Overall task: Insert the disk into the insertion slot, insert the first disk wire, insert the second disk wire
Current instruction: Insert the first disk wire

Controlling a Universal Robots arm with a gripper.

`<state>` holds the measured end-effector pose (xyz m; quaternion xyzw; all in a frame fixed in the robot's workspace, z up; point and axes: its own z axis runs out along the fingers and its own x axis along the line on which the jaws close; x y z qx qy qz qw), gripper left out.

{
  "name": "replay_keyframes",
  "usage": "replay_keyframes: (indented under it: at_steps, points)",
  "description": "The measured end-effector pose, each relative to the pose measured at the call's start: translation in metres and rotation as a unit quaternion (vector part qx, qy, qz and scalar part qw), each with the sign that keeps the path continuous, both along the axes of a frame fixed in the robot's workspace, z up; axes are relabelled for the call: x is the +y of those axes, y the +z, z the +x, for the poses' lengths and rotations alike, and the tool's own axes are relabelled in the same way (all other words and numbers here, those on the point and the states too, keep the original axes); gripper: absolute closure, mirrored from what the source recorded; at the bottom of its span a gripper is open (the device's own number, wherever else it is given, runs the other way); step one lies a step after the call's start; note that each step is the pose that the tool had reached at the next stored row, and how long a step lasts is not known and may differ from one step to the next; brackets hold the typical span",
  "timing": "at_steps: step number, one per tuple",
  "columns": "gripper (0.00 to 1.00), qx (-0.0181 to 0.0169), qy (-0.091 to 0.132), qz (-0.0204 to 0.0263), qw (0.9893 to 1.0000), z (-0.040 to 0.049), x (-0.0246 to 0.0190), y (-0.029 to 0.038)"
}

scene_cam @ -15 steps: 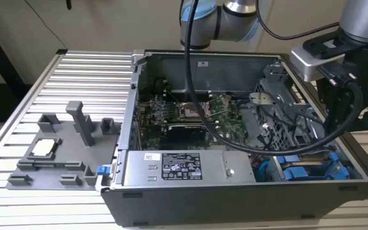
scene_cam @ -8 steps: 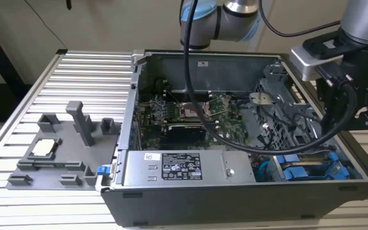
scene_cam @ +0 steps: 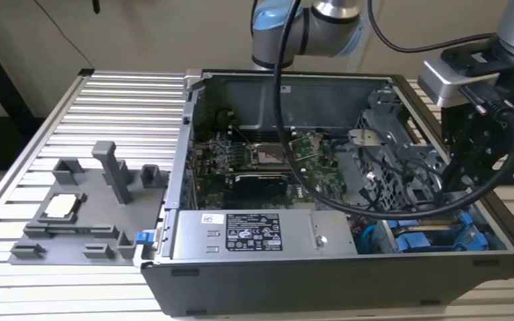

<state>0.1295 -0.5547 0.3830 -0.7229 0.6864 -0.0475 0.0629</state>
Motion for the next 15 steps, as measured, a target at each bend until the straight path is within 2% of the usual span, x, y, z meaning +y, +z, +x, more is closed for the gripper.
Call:
replay_keyframes:
  at_steps: [3,5,15]
  points:
    - [0.81,0.0166,0.000,0.0000,0.9999,0.0048,-0.0012,-0.0002]
    - [0.81,0.0254,0.000,-0.0001,0.9997,0.0084,-0.0021,-0.0002]
    - [0.81,0.0576,0.000,-0.0001,0.9983,0.0264,-0.0074,-0.0004]
